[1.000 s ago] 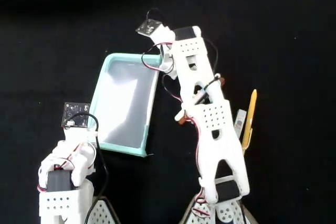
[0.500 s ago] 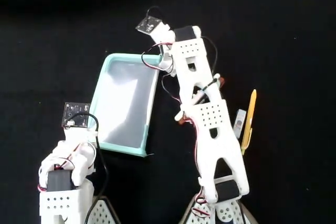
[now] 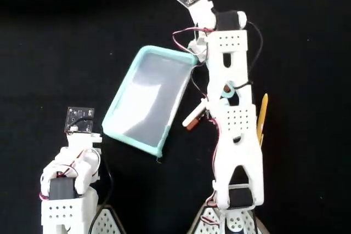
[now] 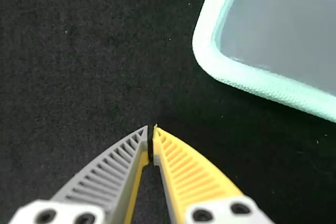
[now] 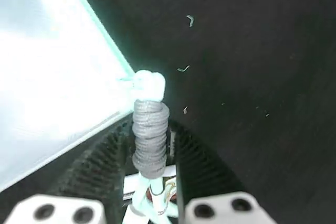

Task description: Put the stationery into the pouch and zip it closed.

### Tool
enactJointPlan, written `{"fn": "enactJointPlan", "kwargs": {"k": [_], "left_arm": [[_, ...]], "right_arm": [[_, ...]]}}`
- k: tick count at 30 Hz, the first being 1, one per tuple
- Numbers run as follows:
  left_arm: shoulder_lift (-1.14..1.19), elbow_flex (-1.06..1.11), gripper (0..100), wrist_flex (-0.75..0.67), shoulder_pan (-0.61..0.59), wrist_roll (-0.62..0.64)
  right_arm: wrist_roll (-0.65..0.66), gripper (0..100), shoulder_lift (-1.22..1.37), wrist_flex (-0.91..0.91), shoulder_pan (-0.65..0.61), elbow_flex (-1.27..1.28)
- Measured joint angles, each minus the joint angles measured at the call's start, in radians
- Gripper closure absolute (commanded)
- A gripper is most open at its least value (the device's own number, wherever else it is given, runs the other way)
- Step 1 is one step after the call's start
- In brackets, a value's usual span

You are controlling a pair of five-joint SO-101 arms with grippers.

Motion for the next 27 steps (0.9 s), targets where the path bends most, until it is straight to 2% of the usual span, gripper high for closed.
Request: {"fn": "enactJointPlan", "kwargs": {"k": [3, 14, 22, 27], "left_arm": [[0.0, 0.0, 97, 0.0, 0.0, 0.0], [0.0, 0.0, 97, 0.0, 0.0, 0.0], [0.0, 0.0, 97, 0.0, 0.0, 0.0], [0.0, 0.0, 97, 0.0, 0.0, 0.0]], "right_arm": [[-0.002, 98.7, -0.081, 0.0, -0.038, 0.083], [-0.071, 98.7, -0.546, -0.003, -0.301, 0.327], [-0.11, 98.7, -0.789, -0.003, -0.333, 0.473], [-0.13, 98.6, -1.039, -0.002, -0.359, 0.706]]}}
